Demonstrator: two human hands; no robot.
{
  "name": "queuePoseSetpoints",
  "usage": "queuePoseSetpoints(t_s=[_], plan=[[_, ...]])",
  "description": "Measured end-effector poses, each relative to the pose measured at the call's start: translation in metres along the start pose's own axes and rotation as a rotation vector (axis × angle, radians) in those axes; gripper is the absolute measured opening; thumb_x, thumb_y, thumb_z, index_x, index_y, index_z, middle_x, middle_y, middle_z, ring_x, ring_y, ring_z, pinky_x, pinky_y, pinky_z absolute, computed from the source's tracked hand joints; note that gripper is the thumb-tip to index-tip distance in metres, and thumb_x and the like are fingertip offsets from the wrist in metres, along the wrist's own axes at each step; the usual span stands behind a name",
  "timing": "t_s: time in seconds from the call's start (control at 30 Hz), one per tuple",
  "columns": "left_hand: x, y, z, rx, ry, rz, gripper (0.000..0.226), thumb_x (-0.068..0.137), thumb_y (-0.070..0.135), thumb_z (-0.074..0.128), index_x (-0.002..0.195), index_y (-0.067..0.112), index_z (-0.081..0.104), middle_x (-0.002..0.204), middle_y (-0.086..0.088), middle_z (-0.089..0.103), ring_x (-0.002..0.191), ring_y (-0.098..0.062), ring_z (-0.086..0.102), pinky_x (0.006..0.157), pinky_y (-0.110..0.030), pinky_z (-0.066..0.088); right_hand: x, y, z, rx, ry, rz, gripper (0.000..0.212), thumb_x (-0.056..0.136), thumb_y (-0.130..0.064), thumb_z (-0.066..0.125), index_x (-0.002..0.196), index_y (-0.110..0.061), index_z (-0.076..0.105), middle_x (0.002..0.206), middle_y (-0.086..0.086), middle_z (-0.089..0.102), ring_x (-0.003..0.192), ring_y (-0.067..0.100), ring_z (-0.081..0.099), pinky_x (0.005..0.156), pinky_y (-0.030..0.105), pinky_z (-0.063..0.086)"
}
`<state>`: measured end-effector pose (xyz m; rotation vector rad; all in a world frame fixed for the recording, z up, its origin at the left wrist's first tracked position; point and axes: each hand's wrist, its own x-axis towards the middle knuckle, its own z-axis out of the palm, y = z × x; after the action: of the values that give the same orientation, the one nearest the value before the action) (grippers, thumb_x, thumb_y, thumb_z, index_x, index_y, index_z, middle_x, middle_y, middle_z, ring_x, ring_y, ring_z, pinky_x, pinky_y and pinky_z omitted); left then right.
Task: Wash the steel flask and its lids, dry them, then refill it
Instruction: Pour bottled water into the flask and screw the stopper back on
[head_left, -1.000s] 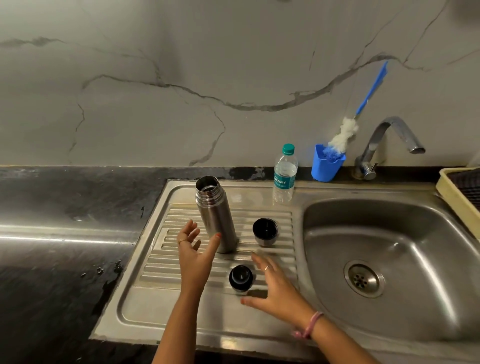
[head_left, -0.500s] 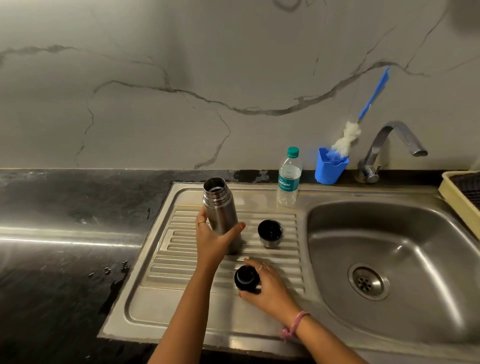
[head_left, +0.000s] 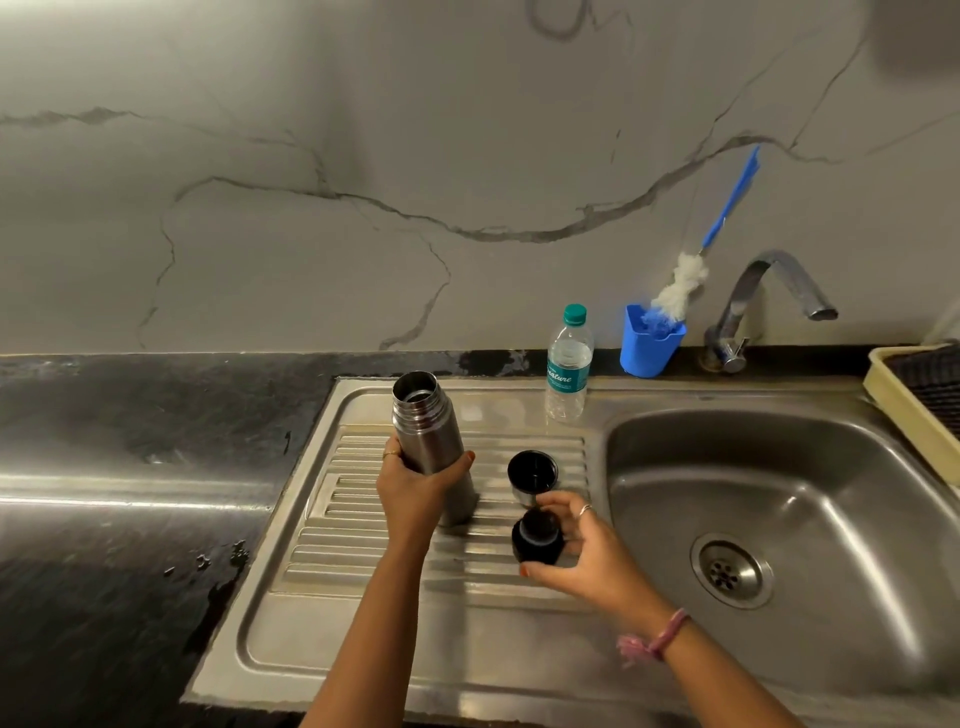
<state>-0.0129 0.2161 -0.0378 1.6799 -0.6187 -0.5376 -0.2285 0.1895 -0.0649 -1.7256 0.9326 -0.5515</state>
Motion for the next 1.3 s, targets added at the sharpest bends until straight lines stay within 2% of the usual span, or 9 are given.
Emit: queuePoseSetpoints(t_s=[0.13,0.27,0.43,0.53,0.67,0.8,1.0,1.17,1.3], plan=[[-0.010,0.012,-0.005,-0.021,-0.018,-0.002,0.061,0.061,0.012,0.092,0.110,0.023,0.057,0.101,0.007,0.066,0.094,-0.011,0.064,0.073,-0.019,0.048,-0.003,-0.004,-0.033,0.121,0.090,-0.004,0.065,0.067,-0.018,0.086,0.120,-0.029,0.049,0.117,-0.008,0.061,0.108,0.003,0.060,0.089,0.023,0.051],[-0.029,0.031,-0.006,-0.002,-0.056,0.058,0.059,0.060,0.012,0.093,0.104,0.028,0.057,0.098,0.009,0.066,0.088,-0.007,0.063,0.069,-0.017,0.046,-0.006,-0.012,-0.065,0.176,0.142,-0.040,0.063,0.070,-0.010,0.082,0.121,-0.024,0.047,0.116,-0.004,0.061,0.103,0.006,0.063,0.079,0.018,0.052],[-0.056,0.053,0.010,0.003,-0.124,0.107,0.058,0.057,0.013,0.094,0.098,0.034,0.058,0.094,0.012,0.069,0.080,0.002,0.066,0.064,-0.012,0.050,-0.008,-0.037,-0.107,0.279,0.186,-0.096,0.056,0.067,-0.015,0.079,0.115,-0.023,0.051,0.111,0.002,0.065,0.101,0.014,0.066,0.078,0.023,0.054],[-0.070,0.060,0.025,0.000,-0.160,0.122,0.058,0.054,0.012,0.096,0.099,0.030,0.062,0.093,0.009,0.071,0.080,0.001,0.067,0.066,-0.016,0.054,-0.008,-0.062,-0.131,0.340,0.160,-0.167,0.054,0.069,-0.009,0.075,0.117,-0.018,0.050,0.113,0.004,0.065,0.101,0.015,0.066,0.077,0.021,0.054],[-0.092,0.068,0.051,-0.007,-0.209,0.150,0.060,0.054,0.010,0.096,0.100,0.027,0.063,0.093,0.008,0.072,0.081,-0.002,0.068,0.069,-0.017,0.056,-0.010,-0.091,-0.163,0.363,0.117,-0.264,0.058,0.069,-0.013,0.078,0.121,-0.018,0.053,0.117,0.007,0.065,0.107,0.022,0.065,0.082,0.027,0.055],[-0.112,0.072,0.075,-0.008,-0.266,0.162,0.061,0.053,0.011,0.096,0.102,0.028,0.065,0.091,0.010,0.074,0.082,-0.004,0.070,0.070,-0.019,0.056,-0.016,-0.121,-0.191,0.271,0.100,-0.376,0.055,0.069,-0.026,0.080,0.120,-0.029,0.060,0.123,0.006,0.063,0.115,0.020,0.061,0.092,0.034,0.052],[-0.134,0.077,0.102,-0.016,-0.335,0.182,0.065,0.056,0.009,0.095,0.111,0.020,0.064,0.098,0.008,0.073,0.088,-0.005,0.069,0.072,-0.015,0.054,-0.018,-0.162,-0.225,0.016,-0.082,-0.400,0.050,0.074,-0.016,0.079,0.119,-0.023,0.058,0.111,-0.004,0.066,0.107,0.013,0.063,0.092,0.034,0.052],[-0.142,0.076,0.117,0.016,-0.373,0.201,0.072,0.056,0.017,0.096,0.119,0.021,0.063,0.104,0.008,0.073,0.094,-0.006,0.069,0.083,-0.024,0.058,-0.017,-0.185,-0.241,-0.438,-0.224,-0.365,0.049,0.073,-0.026,0.080,0.118,-0.034,0.061,0.102,-0.024,0.063,0.096,-0.003,0.059,0.080,0.016,0.051],[-0.149,0.082,0.125,0.042,-0.398,0.220,0.075,0.057,0.023,0.096,0.122,0.027,0.058,0.108,0.014,0.068,0.095,0.005,0.064,0.078,-0.012,0.053,-0.017,-0.199,-0.245,-0.698,-0.304,-0.340,0.050,0.071,-0.043,0.078,0.118,-0.038,0.062,0.099,-0.026,0.062,0.097,-0.005,0.057,0.075,0.008,0.045]])
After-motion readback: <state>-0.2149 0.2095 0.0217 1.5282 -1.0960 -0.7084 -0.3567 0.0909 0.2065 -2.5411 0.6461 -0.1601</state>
